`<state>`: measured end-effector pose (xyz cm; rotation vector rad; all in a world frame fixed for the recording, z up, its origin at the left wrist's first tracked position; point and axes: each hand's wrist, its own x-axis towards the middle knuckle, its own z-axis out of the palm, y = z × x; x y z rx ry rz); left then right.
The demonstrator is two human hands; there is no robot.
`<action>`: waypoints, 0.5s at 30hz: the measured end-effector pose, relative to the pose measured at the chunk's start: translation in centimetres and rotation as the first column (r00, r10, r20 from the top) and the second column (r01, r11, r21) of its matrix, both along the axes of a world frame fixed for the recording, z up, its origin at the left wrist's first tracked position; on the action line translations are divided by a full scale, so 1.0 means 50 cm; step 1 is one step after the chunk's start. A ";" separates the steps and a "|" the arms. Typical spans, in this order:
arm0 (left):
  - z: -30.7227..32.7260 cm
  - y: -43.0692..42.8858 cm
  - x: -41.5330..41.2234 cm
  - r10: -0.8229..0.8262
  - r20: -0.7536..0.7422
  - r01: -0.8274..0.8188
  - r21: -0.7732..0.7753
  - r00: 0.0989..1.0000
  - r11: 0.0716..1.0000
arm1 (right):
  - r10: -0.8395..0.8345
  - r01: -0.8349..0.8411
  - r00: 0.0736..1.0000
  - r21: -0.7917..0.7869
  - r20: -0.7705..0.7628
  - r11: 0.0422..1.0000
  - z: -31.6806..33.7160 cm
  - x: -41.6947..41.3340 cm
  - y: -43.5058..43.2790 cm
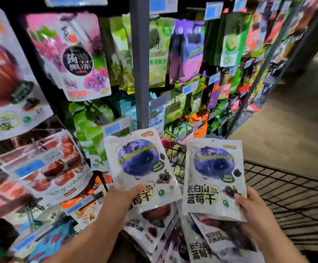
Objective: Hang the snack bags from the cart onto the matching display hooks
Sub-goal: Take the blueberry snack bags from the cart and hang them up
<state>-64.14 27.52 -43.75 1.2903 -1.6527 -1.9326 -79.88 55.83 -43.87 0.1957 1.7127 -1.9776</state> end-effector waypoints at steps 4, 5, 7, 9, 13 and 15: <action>0.041 0.019 0.009 0.022 -0.086 -0.015 0.077 0.996 0.997 | 0.010 -0.018 0.998 -0.139 -0.057 0.990 0.077 -0.003 0.032; 0.052 0.021 0.013 0.016 -0.101 -0.012 0.037 0.995 0.999 | 0.034 -0.045 0.997 -0.157 -0.071 0.987 0.093 -0.002 0.030; 0.084 0.032 0.024 -0.008 -0.128 0.004 -0.031 0.992 1.000 | 0.097 -0.117 0.989 -0.182 -0.116 0.976 0.125 0.002 0.012; 0.119 0.048 0.039 -0.060 -0.189 0.047 -0.074 0.980 0.996 | 0.185 -0.210 0.971 -0.170 -0.154 0.963 0.147 0.010 -0.020; 0.152 0.069 0.086 -0.076 -0.271 0.054 -0.087 0.959 0.995 | 0.330 -0.359 0.924 -0.140 -0.191 0.923 0.163 0.039 -0.088; 0.160 0.068 0.115 -0.012 -0.298 -0.006 -0.059 0.955 0.998 | 0.382 -0.411 0.902 -0.130 -0.201 0.902 0.171 0.058 -0.118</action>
